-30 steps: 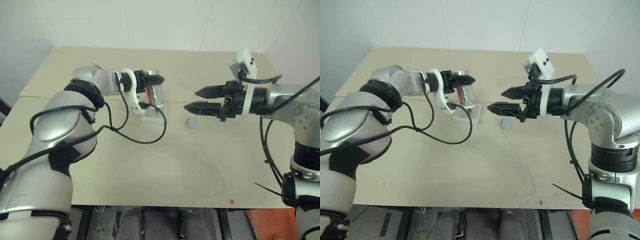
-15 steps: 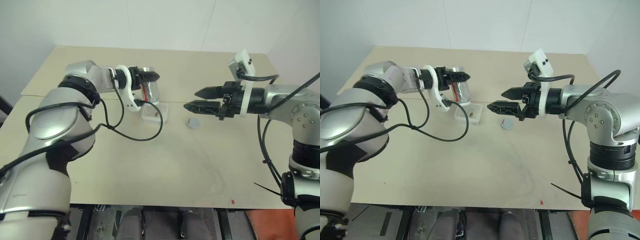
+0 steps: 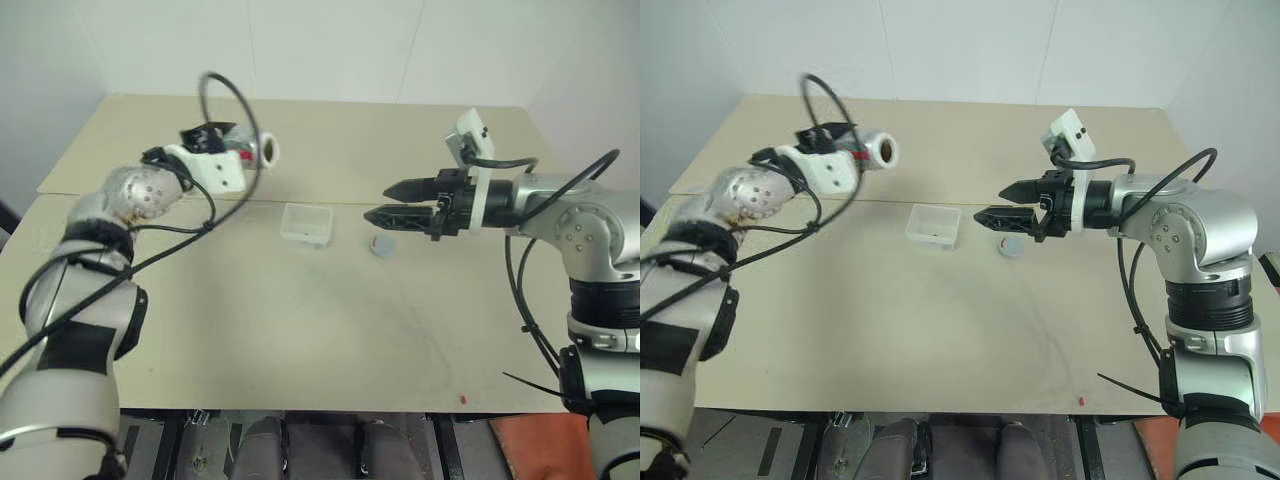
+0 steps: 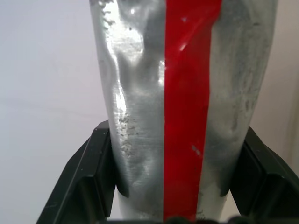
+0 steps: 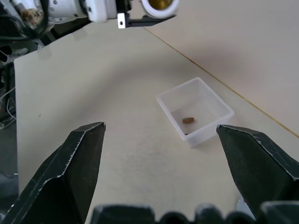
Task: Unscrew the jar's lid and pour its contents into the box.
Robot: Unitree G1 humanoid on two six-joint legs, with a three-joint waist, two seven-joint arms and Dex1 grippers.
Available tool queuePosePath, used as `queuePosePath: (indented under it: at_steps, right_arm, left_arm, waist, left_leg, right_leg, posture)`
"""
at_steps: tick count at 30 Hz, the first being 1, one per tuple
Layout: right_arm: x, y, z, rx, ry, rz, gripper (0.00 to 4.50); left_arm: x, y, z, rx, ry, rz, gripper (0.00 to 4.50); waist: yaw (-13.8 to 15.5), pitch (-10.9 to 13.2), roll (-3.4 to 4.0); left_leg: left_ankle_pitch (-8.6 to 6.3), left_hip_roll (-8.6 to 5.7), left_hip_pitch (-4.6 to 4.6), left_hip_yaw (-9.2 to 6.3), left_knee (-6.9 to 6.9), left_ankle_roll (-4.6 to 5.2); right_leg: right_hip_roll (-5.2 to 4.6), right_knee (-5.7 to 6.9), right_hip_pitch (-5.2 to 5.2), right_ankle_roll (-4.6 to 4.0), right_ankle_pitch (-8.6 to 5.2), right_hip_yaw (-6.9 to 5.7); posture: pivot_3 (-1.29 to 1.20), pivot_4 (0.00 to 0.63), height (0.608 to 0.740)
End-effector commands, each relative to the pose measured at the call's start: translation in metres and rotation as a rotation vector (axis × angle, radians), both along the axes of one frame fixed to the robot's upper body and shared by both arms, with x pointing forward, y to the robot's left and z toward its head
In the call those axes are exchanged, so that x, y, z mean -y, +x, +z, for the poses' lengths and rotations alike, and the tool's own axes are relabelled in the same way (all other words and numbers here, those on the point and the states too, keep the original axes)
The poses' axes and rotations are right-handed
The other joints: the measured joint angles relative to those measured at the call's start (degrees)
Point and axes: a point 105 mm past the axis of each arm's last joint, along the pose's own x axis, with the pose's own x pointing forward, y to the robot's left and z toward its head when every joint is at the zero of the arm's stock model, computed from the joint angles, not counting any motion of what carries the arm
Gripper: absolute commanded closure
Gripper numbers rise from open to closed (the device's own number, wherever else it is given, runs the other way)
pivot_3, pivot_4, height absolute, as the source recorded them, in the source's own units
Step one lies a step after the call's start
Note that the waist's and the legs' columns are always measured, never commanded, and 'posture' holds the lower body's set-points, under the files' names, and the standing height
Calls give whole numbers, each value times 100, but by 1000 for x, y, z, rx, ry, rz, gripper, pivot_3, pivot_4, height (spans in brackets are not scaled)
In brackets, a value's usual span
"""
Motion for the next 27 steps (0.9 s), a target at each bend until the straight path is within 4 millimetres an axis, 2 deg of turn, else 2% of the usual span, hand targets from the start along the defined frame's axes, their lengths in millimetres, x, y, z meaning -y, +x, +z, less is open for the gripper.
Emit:
queuePosePath:
  at_steps: [1, 7, 11, 18, 27]
  right_arm:
    - [0, -2, 14, 69, -5, 18, 72]
    - [-3, -1, 11, 121, -28, 17, 72]
    - [-2, -2, 9, 152, -29, 10, 72]
    - [-1, -4, 8, 189, -34, 2, 72]
    - [-1, -6, 7, 199, -26, -5, 72]
  left_arm:
    - [-4, -9, -2, -98, -324, -48, 1694]
    - [0, -30, -36, -245, -622, -28, 1694]
    - [6, -36, -56, -298, -751, 8, 1694]
    - [15, -34, -79, -327, -869, 78, 1694]
    - [14, -21, -95, -295, -932, 157, 1694]
  waist:
    - [-11, 0, 1]
    - [-30, 0, 0]
    - [-11, -1, 1]
    - [19, -1, 1]
    - [27, -1, 1]
  left_leg:
    - [0, 0, 0, -1, 3, 0]
    - [0, -1, 1, -23, 6, 0]
    - [0, -3, 10, -32, 9, 0]
    - [0, -6, 14, -34, 10, -1]
    - [1, -7, 16, -34, 10, -1]
  right_leg:
    - [0, 3, 0, 0, 0, 0]
    - [3, 8, 8, 0, 0, -3]
    - [3, 8, 23, 0, 0, -6]
    - [3, 5, 27, 0, 0, -8]
    - [3, 4, 30, 0, 0, -10]
  posture:
    - [0, 150, 740]
    - [0, 150, 740]
    - [0, 150, 740]
    - [0, 150, 740]
    - [0, 150, 740]
